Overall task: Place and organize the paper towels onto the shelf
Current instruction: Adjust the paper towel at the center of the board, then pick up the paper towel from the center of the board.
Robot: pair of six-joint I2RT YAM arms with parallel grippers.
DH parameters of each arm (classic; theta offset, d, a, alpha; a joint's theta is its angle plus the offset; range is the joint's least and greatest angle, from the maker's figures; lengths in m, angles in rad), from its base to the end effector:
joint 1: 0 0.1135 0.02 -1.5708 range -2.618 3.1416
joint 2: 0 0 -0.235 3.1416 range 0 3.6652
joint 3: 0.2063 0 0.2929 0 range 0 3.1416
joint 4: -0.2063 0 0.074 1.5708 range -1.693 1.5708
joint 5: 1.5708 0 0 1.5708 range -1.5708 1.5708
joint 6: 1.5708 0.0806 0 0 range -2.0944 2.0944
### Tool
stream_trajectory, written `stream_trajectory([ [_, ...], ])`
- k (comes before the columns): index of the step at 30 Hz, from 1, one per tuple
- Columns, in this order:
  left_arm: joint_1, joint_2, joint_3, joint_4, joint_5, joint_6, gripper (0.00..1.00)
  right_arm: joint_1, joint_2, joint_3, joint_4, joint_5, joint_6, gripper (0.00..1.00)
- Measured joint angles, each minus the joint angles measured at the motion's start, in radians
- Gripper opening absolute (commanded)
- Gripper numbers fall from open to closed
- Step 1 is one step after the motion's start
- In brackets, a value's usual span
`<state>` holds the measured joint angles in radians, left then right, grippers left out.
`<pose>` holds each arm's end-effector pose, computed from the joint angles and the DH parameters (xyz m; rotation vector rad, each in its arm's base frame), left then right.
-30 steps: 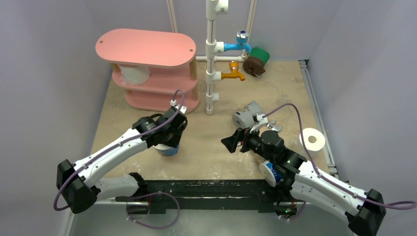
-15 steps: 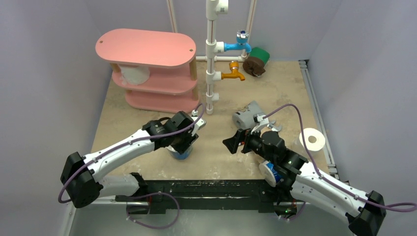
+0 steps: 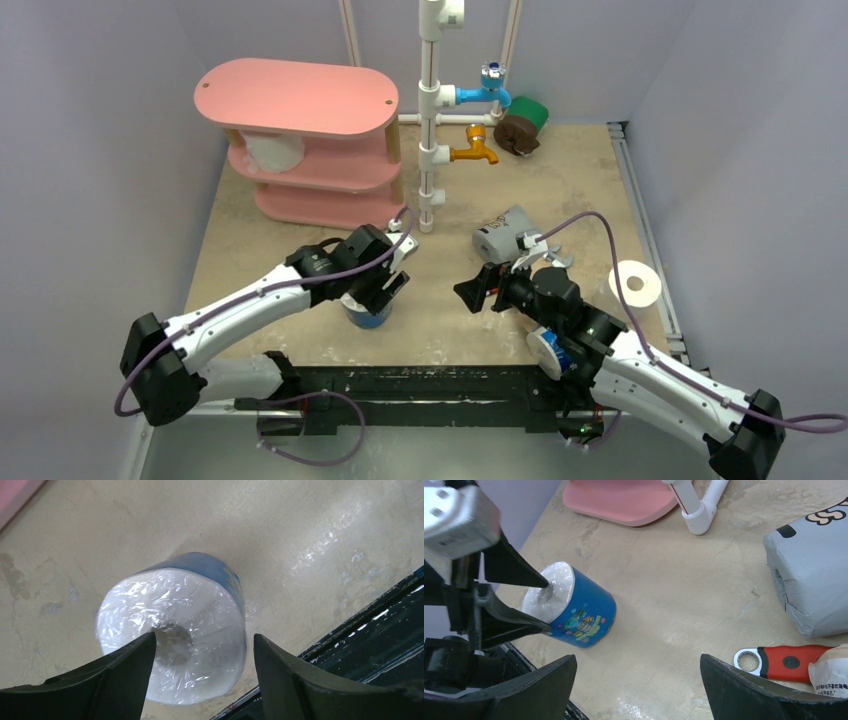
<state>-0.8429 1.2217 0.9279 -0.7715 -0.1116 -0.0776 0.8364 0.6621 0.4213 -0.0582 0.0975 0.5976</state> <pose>0.2103 -0.2225 0.1739 0.9487 2.4588 -0.1704 0.1899 0.1987 0.2024 -0.1639 1.9611 0.8817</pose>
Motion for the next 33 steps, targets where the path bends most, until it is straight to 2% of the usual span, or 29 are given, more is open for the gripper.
stream_trajectory([
  [5,0.0,-0.148,0.031,-0.012,-0.051,-0.04,0.79,0.0,-0.023,0.0,-0.006,0.014,-0.005,0.96],
  [8,-0.002,-0.256,0.061,-0.038,-0.14,-0.11,0.96,0.0,-0.023,0.0,-0.007,0.016,-0.006,0.96],
  [11,0.0,-0.303,0.094,-0.103,-0.26,-0.238,1.0,0.0,-0.021,-0.001,-0.007,0.016,-0.007,0.96],
  [16,0.038,-0.304,0.103,-0.195,-0.303,-0.4,1.0,0.0,-0.02,-0.002,-0.007,0.015,-0.008,0.96],
  [19,0.046,-0.302,0.079,-0.211,-0.287,-0.435,0.92,0.0,-0.02,-0.002,-0.007,0.015,-0.008,0.96],
  [21,0.047,-0.301,0.065,-0.217,-0.26,-0.436,0.88,0.0,-0.022,-0.004,-0.008,0.015,-0.008,0.96],
  [26,0.015,-0.291,0.065,-0.192,-0.154,-0.425,0.85,0.0,-0.027,-0.013,-0.009,0.015,-0.008,0.96],
  [33,-0.082,-0.102,0.14,-0.127,-0.039,-0.346,0.8,0.0,-0.028,-0.016,-0.009,0.015,-0.008,0.96],
])
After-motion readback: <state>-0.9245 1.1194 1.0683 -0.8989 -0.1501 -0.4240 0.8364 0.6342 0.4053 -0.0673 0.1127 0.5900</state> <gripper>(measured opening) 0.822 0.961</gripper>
